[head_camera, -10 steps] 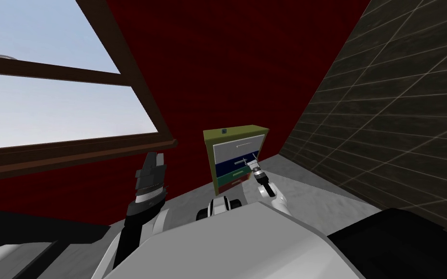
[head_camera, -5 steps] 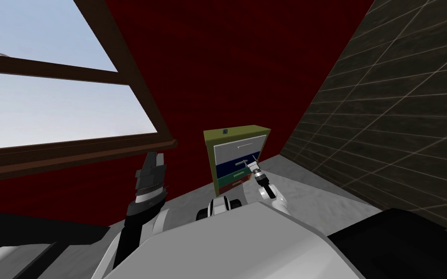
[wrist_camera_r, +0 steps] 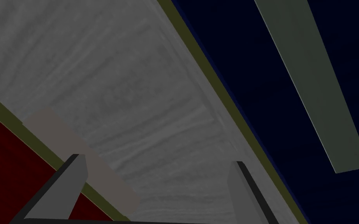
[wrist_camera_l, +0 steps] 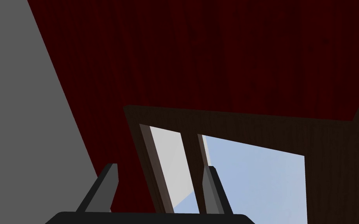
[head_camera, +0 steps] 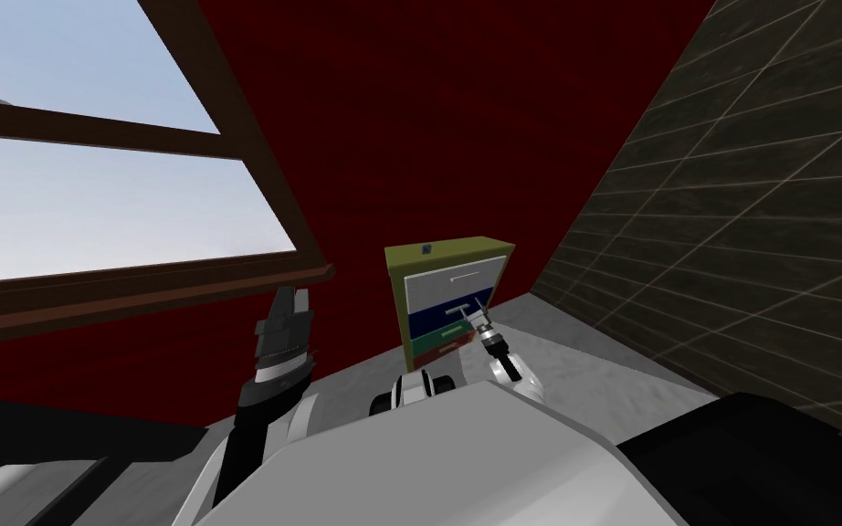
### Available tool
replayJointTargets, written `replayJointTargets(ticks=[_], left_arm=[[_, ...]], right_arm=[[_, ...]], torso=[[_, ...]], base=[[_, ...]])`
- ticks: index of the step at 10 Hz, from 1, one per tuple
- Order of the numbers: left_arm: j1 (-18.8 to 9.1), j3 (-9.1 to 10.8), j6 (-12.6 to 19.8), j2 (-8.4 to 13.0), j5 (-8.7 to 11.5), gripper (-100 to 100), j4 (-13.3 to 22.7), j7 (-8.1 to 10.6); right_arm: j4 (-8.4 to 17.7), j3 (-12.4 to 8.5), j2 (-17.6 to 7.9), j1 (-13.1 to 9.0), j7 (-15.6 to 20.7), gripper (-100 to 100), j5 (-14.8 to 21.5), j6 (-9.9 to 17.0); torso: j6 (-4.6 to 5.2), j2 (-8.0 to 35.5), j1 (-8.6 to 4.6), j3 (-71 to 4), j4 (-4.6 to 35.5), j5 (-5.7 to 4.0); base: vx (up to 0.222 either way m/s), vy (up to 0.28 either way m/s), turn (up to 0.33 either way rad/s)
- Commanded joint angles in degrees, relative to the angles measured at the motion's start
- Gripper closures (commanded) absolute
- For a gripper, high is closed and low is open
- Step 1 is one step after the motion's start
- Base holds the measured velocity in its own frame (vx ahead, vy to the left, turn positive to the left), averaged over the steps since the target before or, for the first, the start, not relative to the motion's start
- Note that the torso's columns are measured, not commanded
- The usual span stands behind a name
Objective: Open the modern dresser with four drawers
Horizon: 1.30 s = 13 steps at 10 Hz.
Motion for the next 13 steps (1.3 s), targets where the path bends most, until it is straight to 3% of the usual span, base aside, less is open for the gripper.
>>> replayJointTargets(ticks=[1,2,3,6,11,13], left_arm=[[0.0,0.0,0.0,0.0,0.0,0,0.0,0.0],[0.0,0.0,0.0,0.0,0.0,0,0.0,0.0],[0.0,0.0,0.0,0.0,0.0,0,0.0,0.0],[0.0,0.0,0.0,0.0,0.0,0,0.0,0.0],[0.0,0.0,0.0,0.0,0.0,0,0.0,0.0],[0.0,0.0,0.0,0.0,0.0,0,0.0,0.0]], right_arm=[[2.59,-0.51,0.25,-0.78,3.6,-100,0.58,-1.06],[4.76,-1.26,0.81,-0.88,5.59,-100,1.81,-1.98],[4.76,-1.26,0.81,-0.88,6.85,-100,1.81,-1.98],[8.69,-2.67,2.23,-0.99,11.59,-100,4.08,-3.67],[12.04,-3.91,4.11,-1.01,17.93,-100,6.08,-5.15],[14.75,-4.95,6.44,-0.96,21.71,-100,7.73,-6.37]], torso=[[-0.01,0.03,-0.02,0.02,0.01,-0.01],[0.0,0.08,-0.02,0.05,0.02,-0.01],[0.0,0.04,-0.02,0.03,0.01,-0.01],[0.0,-0.01,-0.01,-0.01,0.0,0.0],[0.0,0.03,0.01,0.02,0.01,0.0],[-0.01,0.0,-0.02,0.01,0.0,-0.01]], base=[[0.014,0.0,0.0],[0.025,-0.001,0.035],[0.025,-0.001,0.014],[0.032,0.001,0.026],[0.025,-0.006,0.021],[0.028,-0.009,0.037]])
